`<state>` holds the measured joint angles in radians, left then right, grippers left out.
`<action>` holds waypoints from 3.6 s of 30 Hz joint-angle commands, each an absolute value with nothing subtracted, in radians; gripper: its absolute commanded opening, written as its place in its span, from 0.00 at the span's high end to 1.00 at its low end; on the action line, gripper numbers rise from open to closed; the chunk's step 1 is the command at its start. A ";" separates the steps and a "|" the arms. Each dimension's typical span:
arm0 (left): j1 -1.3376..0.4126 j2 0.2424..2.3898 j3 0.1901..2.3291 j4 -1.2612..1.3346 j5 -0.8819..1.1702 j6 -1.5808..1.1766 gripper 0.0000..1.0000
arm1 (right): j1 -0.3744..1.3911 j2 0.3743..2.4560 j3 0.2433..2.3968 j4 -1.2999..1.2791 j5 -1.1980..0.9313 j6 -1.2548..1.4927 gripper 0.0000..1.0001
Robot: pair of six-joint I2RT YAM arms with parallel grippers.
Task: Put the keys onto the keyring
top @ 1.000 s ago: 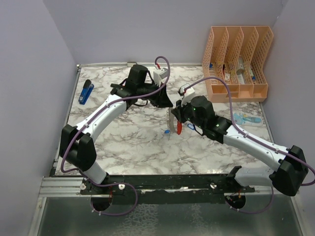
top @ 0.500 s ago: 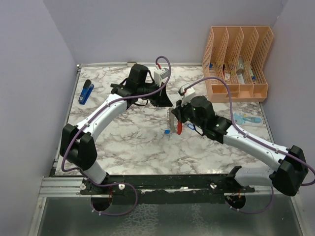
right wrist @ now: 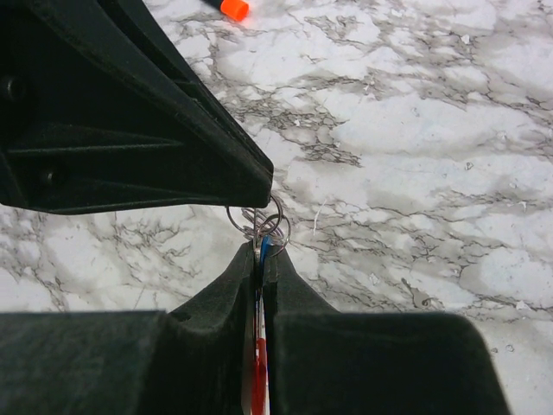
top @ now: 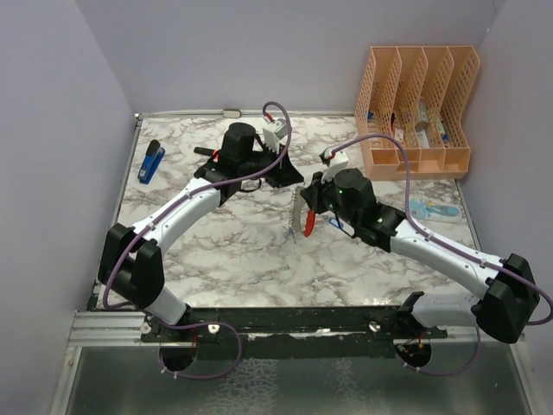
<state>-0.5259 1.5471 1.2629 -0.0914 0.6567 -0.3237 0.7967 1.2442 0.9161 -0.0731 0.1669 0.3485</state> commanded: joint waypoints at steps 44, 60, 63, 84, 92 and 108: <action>-0.490 1.582 1.517 -0.505 0.766 -0.108 0.69 | 0.810 1.258 0.938 -0.047 0.153 0.264 0.99; -0.533 1.650 1.561 -0.626 0.729 -0.006 0.64 | 0.810 1.267 0.951 -0.052 0.126 0.254 0.99; -0.534 1.658 1.559 -0.629 0.730 -0.002 0.72 | 0.809 1.266 0.953 -0.055 0.125 0.252 0.99; -0.534 1.669 1.554 -0.598 0.670 -0.026 1.00 | 0.810 1.249 0.934 -0.033 0.130 0.288 0.99; -0.534 1.623 1.468 -0.362 0.600 -0.270 1.00 | 0.811 1.263 0.926 0.001 0.086 0.317 0.99; -0.534 1.622 1.387 -0.181 0.569 -0.532 1.00 | 0.815 1.275 0.917 0.057 0.033 0.268 0.99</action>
<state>-0.5312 1.6253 1.3952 -0.3061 0.6243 -0.4618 0.7914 1.2804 0.9077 -0.0334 0.1425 0.2855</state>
